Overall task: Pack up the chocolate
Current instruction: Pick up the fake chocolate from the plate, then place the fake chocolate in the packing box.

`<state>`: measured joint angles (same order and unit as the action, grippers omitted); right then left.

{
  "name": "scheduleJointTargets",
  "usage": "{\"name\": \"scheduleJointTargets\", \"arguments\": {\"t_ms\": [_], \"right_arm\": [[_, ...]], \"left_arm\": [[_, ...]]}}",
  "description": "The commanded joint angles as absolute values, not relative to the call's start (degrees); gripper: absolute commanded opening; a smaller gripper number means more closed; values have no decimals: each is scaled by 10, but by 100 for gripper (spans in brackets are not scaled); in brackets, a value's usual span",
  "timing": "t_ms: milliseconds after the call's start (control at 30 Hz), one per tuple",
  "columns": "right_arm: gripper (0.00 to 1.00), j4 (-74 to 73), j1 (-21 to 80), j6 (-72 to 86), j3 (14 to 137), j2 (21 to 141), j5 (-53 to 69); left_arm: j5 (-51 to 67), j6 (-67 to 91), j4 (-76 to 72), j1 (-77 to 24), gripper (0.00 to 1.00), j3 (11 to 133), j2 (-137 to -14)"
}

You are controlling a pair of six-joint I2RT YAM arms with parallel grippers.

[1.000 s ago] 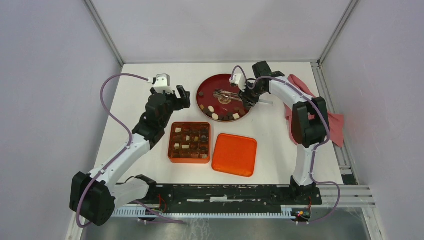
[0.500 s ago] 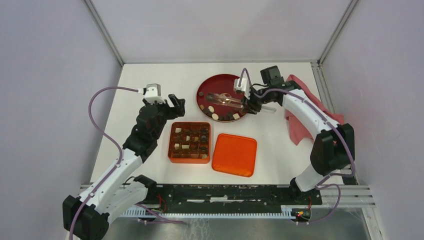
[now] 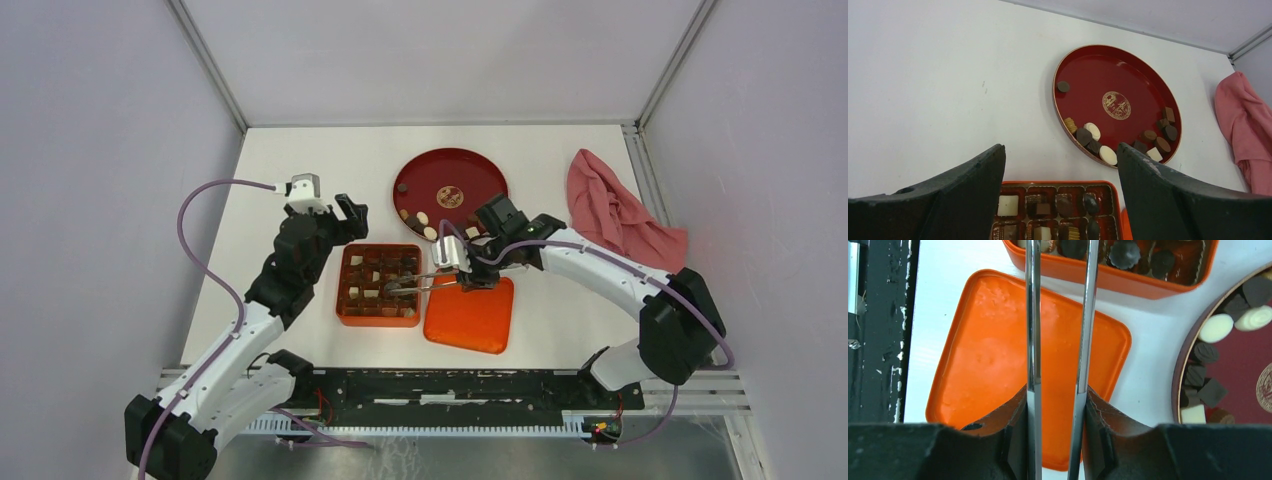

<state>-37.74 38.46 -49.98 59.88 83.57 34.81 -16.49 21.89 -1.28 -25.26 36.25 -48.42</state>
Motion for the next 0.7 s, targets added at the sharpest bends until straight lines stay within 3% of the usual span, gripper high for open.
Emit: {"name": "scheduleJointTargets", "arguments": {"t_ms": [0,367,667], "right_arm": [[2,-333,424,-510,599,849,300],[12,-338,457,-507,604,887,277],[28,-337,460,-504,603,895,272]], "left_arm": [[-179,243,-14,-256,87,360,-475],[-177,242,-12,-256,87,364,-485],[-177,242,-13,-256,87,363,-482]]}}
